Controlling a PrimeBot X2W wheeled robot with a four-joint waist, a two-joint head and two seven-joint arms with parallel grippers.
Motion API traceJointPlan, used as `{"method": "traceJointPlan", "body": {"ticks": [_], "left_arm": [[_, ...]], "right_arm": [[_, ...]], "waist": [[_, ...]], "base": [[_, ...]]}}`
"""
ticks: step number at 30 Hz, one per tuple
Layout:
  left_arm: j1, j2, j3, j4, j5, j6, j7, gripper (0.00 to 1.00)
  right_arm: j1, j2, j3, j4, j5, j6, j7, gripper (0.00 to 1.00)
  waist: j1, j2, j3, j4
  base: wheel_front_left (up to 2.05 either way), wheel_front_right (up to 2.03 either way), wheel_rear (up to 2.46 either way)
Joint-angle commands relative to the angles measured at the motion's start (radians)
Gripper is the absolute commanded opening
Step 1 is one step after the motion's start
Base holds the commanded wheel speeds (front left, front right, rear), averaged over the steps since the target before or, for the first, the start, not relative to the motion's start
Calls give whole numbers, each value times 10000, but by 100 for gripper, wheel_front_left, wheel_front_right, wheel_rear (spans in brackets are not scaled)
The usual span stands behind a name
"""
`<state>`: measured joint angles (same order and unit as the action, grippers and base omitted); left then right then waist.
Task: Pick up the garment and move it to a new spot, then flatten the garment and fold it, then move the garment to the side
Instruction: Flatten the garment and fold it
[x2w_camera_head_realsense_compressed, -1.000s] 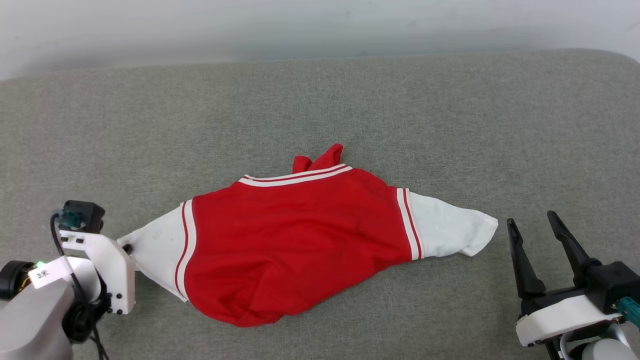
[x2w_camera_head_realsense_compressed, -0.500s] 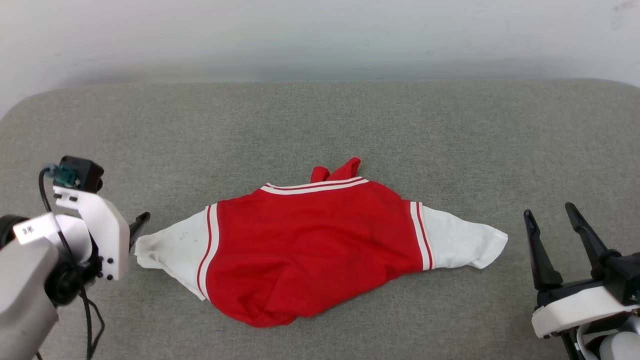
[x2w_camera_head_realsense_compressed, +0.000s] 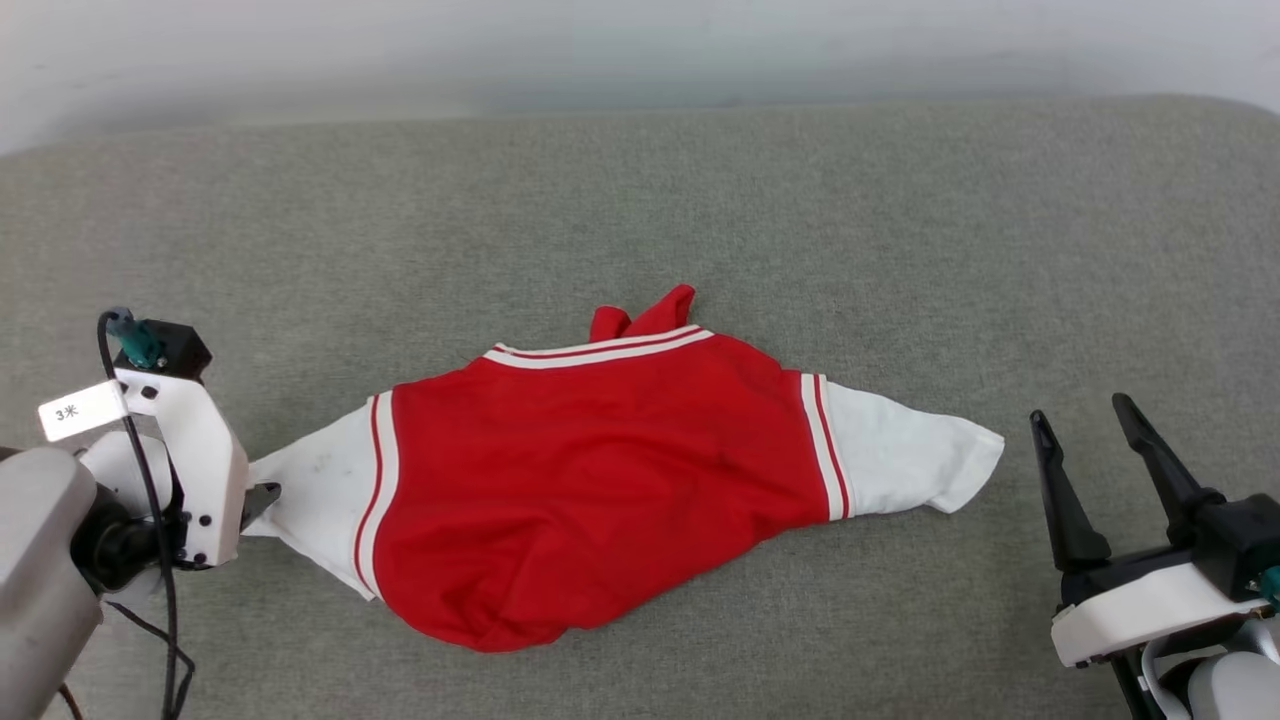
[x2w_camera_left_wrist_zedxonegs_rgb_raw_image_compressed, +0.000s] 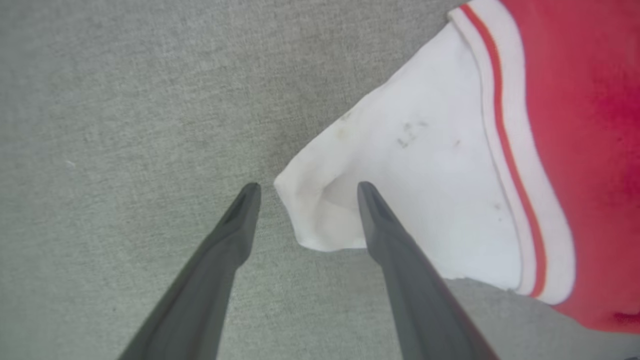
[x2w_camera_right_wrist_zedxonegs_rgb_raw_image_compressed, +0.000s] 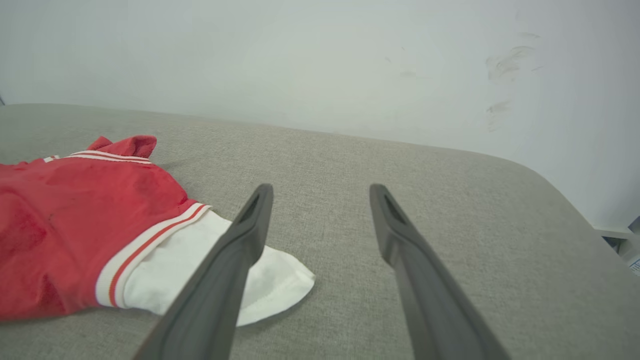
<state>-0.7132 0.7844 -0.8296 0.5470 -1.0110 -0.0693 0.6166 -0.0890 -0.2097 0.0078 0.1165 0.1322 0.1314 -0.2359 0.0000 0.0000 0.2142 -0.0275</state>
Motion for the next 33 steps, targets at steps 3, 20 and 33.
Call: {"method": "traceJointPlan", "body": {"ticks": [3, 20, 33], "left_arm": [[179, -211, -95, 447, -15, -46, -67, 100], [-374, -735, -386, 1167, 532, -428, -1349, 0], [-1050, -726, -403, -679, 1757, 28, -3219, 0]], "right_arm": [[-257, -78, -7, -74, -32, -13, 17, 100], [-914, -929, 143, -239, 93, -14, 354, 100], [-3104, -3903, 2425, -820, 2968, -14, 4445, 100]], "waist": [[0, 0, 431, -200], [0, 0, 102, 78], [0, 0, -134, 778]], "base": [[0, 0, 0], [0, 0, 0], [0, 0, 0]]}}
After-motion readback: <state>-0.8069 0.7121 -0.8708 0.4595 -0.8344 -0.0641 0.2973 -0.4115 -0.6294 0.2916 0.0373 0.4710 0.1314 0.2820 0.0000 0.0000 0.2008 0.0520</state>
